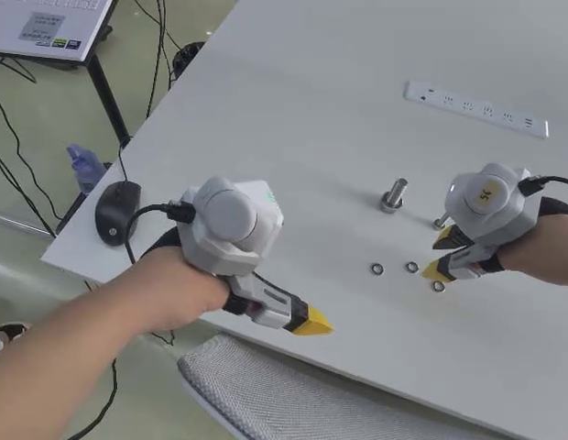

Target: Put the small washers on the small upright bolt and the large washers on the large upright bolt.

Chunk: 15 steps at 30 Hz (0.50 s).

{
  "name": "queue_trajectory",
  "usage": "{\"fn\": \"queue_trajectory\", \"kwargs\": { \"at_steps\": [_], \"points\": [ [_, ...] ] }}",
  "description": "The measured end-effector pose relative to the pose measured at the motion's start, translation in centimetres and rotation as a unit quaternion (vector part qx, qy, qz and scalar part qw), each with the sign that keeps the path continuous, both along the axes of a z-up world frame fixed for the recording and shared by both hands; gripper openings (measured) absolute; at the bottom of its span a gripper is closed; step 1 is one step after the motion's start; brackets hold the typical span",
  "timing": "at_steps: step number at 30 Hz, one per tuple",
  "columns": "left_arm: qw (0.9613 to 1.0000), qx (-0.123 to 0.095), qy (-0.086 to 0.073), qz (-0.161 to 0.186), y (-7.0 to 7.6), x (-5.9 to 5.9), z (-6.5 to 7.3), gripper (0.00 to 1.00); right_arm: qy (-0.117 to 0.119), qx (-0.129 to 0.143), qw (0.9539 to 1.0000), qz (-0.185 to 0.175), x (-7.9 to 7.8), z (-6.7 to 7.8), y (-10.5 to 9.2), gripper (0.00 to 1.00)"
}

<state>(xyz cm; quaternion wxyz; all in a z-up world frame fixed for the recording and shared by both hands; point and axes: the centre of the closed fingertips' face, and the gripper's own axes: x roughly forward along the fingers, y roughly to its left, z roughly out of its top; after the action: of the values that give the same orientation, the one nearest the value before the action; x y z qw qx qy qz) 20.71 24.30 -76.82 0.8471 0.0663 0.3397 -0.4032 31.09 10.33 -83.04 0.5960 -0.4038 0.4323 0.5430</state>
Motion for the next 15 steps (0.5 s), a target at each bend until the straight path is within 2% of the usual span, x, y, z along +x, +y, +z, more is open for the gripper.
{"fn": "queue_trajectory", "kwargs": {
  "at_steps": [3, 5, 7, 15],
  "points": [
    [1.0, -0.001, 0.0, 0.005, 0.0, 0.1, -0.1, 0.95, -0.002, 0.009, 1.0, -0.003, 0.1, -0.5, 0.3, 0.32],
    [1.0, 0.0, 0.005, 0.004, 0.0, 0.0, -0.2, 0.94, -0.002, 0.006, 1.0, -0.003, 0.2, -1.1, 0.4, 0.32],
    [1.0, 0.008, 0.003, 0.001, 0.2, -0.1, -0.4, 0.93, -0.003, 0.005, 1.0, -0.002, 0.2, -1.4, 0.4, 0.31],
    [0.9999, 0.01, 0.007, 0.002, 0.7, -0.2, -0.4, 0.92, 0.0, -0.004, 1.0, -0.001, 0.1, -2.7, 0.8, 0.28]
  ]
}}
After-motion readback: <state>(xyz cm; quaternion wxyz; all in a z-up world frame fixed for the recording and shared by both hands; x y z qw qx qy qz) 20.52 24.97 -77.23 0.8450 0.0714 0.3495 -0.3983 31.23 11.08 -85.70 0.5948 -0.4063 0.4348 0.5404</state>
